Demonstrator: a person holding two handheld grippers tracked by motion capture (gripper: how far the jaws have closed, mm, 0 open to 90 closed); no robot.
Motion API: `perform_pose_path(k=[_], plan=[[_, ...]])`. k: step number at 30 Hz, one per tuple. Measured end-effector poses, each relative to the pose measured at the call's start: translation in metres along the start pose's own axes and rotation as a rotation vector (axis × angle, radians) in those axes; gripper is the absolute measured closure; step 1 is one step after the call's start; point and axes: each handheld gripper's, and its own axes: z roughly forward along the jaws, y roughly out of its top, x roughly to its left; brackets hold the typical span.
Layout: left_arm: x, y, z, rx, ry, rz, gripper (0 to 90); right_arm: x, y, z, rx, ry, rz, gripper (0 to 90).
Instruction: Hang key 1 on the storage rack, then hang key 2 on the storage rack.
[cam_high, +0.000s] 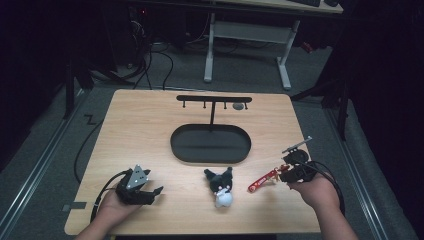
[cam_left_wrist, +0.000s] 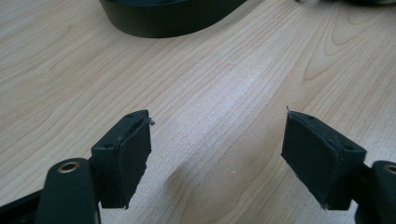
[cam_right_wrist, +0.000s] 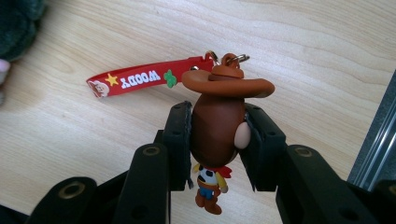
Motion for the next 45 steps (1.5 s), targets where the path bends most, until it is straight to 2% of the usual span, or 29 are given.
perform_pose_path(k=[8, 13, 17, 27, 35, 45], plan=[[-0.001, 0.000, 0.000, 0.004, -0.003, 0.001, 24.2, 0.005, 0.005, -0.017, 0.005, 0.006, -0.021, 66.0], [0.001, 0.001, 0.002, -0.011, -0.015, -0.003, 24.2, 0.010, 0.009, -0.033, -0.025, 0.009, -0.025, 66.0], [0.005, 0.000, 0.005, -0.011, -0.041, -0.019, 24.1, 0.013, 0.011, -0.039, -0.033, 0.008, -0.025, 66.0], [0.009, -0.002, -0.001, -0.019, -0.024, -0.026, 24.0, 0.017, 0.018, -0.051, -0.040, 0.002, -0.031, 66.1], [0.005, 0.000, 0.003, -0.014, -0.030, -0.008, 24.0, 0.024, 0.029, -0.066, -0.068, -0.009, -0.056, 66.1], [0.003, 0.001, 0.003, -0.014, -0.037, -0.003, 24.0, 0.029, 0.042, -0.070, -0.082, -0.011, -0.077, 66.1]])
